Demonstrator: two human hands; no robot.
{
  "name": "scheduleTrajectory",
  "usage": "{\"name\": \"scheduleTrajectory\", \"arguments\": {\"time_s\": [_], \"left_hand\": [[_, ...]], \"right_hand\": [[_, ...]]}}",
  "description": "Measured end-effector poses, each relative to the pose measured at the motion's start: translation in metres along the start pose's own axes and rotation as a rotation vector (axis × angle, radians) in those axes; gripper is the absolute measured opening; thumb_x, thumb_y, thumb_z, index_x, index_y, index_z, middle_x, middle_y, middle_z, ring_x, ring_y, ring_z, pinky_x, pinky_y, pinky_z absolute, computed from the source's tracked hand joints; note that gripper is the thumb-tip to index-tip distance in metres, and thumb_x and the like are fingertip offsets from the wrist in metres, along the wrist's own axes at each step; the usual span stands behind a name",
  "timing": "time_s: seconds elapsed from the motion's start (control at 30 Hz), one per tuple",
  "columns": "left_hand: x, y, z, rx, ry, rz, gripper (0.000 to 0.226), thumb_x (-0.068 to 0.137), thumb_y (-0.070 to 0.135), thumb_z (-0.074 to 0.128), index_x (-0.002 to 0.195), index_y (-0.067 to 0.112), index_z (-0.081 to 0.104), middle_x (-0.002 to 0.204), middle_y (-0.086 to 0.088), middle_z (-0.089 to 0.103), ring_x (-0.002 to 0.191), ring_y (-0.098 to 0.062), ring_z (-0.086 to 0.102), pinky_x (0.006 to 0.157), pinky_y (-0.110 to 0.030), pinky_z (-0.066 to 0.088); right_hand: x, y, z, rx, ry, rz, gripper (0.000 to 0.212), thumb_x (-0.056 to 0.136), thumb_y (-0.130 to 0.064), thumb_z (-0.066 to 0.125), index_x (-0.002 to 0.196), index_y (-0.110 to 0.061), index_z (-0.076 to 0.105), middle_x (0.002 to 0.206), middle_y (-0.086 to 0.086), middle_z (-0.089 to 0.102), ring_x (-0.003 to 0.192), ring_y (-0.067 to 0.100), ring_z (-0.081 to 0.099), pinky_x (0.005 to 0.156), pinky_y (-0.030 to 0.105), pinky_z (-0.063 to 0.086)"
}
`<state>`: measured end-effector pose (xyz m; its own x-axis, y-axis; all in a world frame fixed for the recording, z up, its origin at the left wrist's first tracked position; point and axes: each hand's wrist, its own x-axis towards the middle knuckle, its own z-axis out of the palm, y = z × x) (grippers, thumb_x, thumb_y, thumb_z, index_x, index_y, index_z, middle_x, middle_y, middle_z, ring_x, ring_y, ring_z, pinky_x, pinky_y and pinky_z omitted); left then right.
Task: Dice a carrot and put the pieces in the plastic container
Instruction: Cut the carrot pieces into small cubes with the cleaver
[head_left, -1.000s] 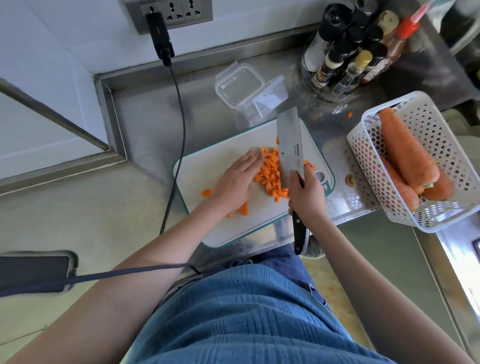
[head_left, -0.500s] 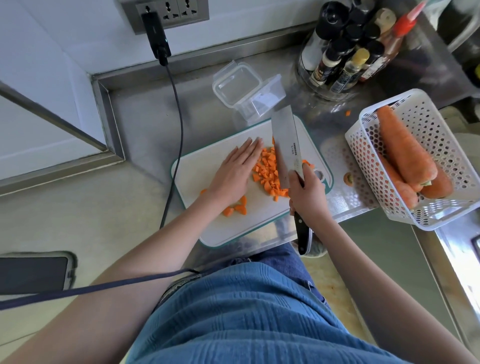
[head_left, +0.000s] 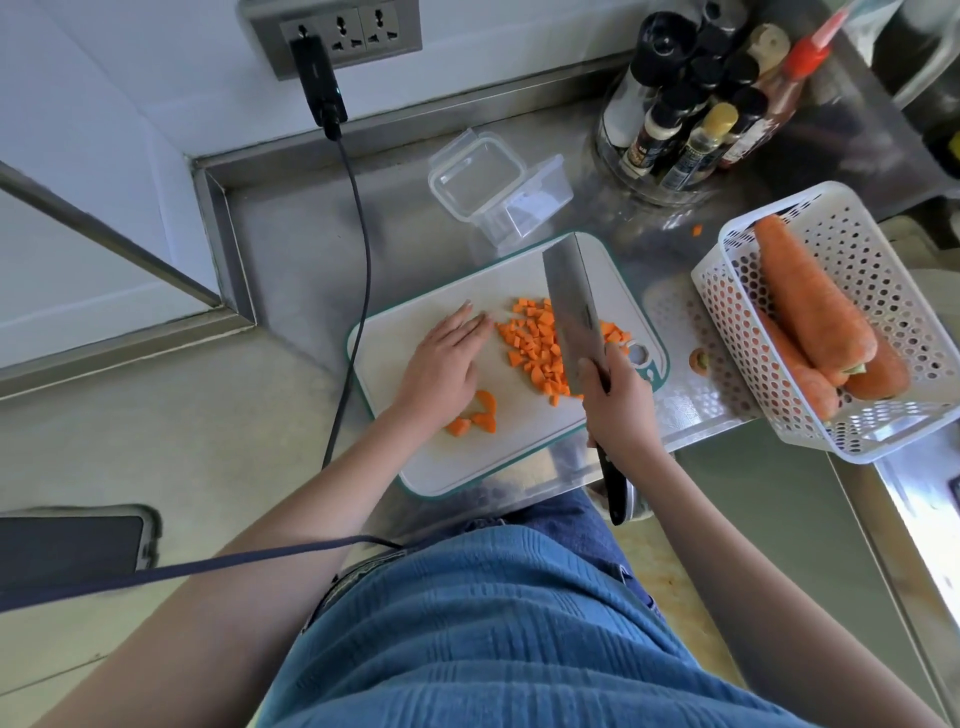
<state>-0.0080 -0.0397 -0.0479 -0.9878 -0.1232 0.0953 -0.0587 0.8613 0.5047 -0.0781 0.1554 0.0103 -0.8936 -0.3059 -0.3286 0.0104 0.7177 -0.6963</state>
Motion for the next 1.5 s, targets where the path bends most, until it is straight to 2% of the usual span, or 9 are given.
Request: {"name": "scheduleTrajectory", "arguments": {"time_s": [0.13, 0.23, 0.37, 0.57, 0.77, 0.9, 1.03, 1.33, 1.5], "left_hand": [[-0.040, -0.004, 0.005, -0.033, 0.000, -0.034, 0.056, 0.088, 0.038, 0.045, 0.126, 0.000, 0.055, 0.133, -0.013, 0.054, 0.130, -0.024, 0.043, 0.110, -0.033, 0.029], [-0.060, -0.002, 0.011, 0.003, 0.002, 0.066, 0.051, 0.087, 0.040, 0.051, 0.118, 0.001, 0.062, 0.128, -0.012, 0.058, 0.126, -0.023, 0.047, 0.107, -0.029, 0.030], [-0.073, -0.001, 0.019, 0.051, -0.054, 0.157, 0.048, 0.089, 0.035, 0.050, 0.125, 0.004, 0.059, 0.131, -0.008, 0.057, 0.127, -0.021, 0.046, 0.107, -0.034, 0.035], [-0.082, -0.012, 0.011, 0.069, -0.101, -0.035, 0.076, 0.085, 0.054, 0.045, 0.140, 0.003, 0.038, 0.146, -0.008, 0.038, 0.137, -0.020, 0.031, 0.113, -0.035, 0.027], [-0.086, -0.015, 0.009, 0.021, 0.026, 0.037, 0.045, 0.086, 0.035, 0.057, 0.119, 0.005, 0.062, 0.110, -0.005, 0.060, 0.102, -0.023, 0.053, 0.084, -0.044, 0.051], [-0.076, -0.011, 0.016, -0.036, 0.076, 0.013, 0.030, 0.078, 0.020, 0.073, 0.102, 0.002, 0.070, 0.089, -0.009, 0.059, 0.086, -0.020, 0.046, 0.073, -0.043, 0.052], [-0.063, -0.007, 0.015, -0.070, 0.082, -0.048, 0.031, 0.075, 0.016, 0.077, 0.103, 0.004, 0.071, 0.089, -0.008, 0.061, 0.087, -0.021, 0.046, 0.070, -0.040, 0.053], [-0.050, -0.002, 0.004, -0.195, 0.146, -0.157, 0.018, 0.080, 0.003, 0.071, 0.098, 0.007, 0.073, 0.101, -0.006, 0.061, 0.090, -0.023, 0.059, 0.077, -0.033, 0.051], [-0.047, -0.001, -0.002, -0.183, 0.140, -0.168, 0.015, 0.081, 0.008, 0.071, 0.096, 0.007, 0.072, 0.094, -0.005, 0.067, 0.089, -0.022, 0.062, 0.076, -0.034, 0.052]], "right_hand": [[-0.005, -0.001, 0.013, -0.029, -0.073, -0.034, 0.022, 0.099, -0.019, 0.045, 0.081, -0.006, 0.042, 0.060, -0.001, 0.042, 0.051, 0.016, 0.038, 0.050, 0.035, 0.037], [-0.005, -0.002, 0.026, -0.055, -0.145, -0.082, 0.020, 0.098, -0.017, 0.048, 0.082, -0.005, 0.044, 0.058, 0.000, 0.040, 0.053, 0.017, 0.037, 0.054, 0.032, 0.029], [-0.009, 0.009, 0.033, -0.139, -0.212, -0.092, 0.024, 0.098, -0.021, 0.047, 0.079, -0.011, 0.038, 0.058, 0.003, 0.043, 0.049, 0.018, 0.040, 0.051, 0.035, 0.036], [-0.006, 0.011, 0.024, -0.142, -0.160, -0.054, 0.023, 0.100, -0.019, 0.045, 0.080, -0.012, 0.036, 0.058, -0.001, 0.040, 0.049, 0.014, 0.034, 0.050, 0.032, 0.026], [-0.017, 0.011, 0.031, -0.058, -0.077, -0.055, 0.022, 0.100, -0.020, 0.044, 0.086, -0.004, 0.043, 0.063, 0.011, 0.050, 0.052, 0.022, 0.039, 0.049, 0.032, 0.027], [-0.018, 0.015, 0.027, -0.026, -0.033, -0.019, 0.022, 0.100, -0.021, 0.043, 0.087, -0.003, 0.044, 0.061, 0.004, 0.048, 0.051, 0.018, 0.040, 0.045, 0.022, 0.027], [-0.019, 0.020, 0.025, -0.023, 0.002, -0.003, 0.024, 0.100, -0.022, 0.042, 0.086, -0.003, 0.043, 0.061, 0.001, 0.047, 0.051, 0.017, 0.039, 0.042, 0.020, 0.028], [-0.022, 0.018, 0.027, 0.029, 0.003, 0.025, 0.024, 0.100, -0.024, 0.042, 0.083, -0.007, 0.039, 0.063, -0.001, 0.047, 0.052, 0.020, 0.041, 0.048, 0.038, 0.041], [-0.023, 0.015, 0.029, 0.053, -0.008, 0.021, 0.025, 0.100, -0.023, 0.043, 0.078, -0.014, 0.035, 0.061, -0.001, 0.045, 0.050, 0.017, 0.038, 0.047, 0.029, 0.031]]}}
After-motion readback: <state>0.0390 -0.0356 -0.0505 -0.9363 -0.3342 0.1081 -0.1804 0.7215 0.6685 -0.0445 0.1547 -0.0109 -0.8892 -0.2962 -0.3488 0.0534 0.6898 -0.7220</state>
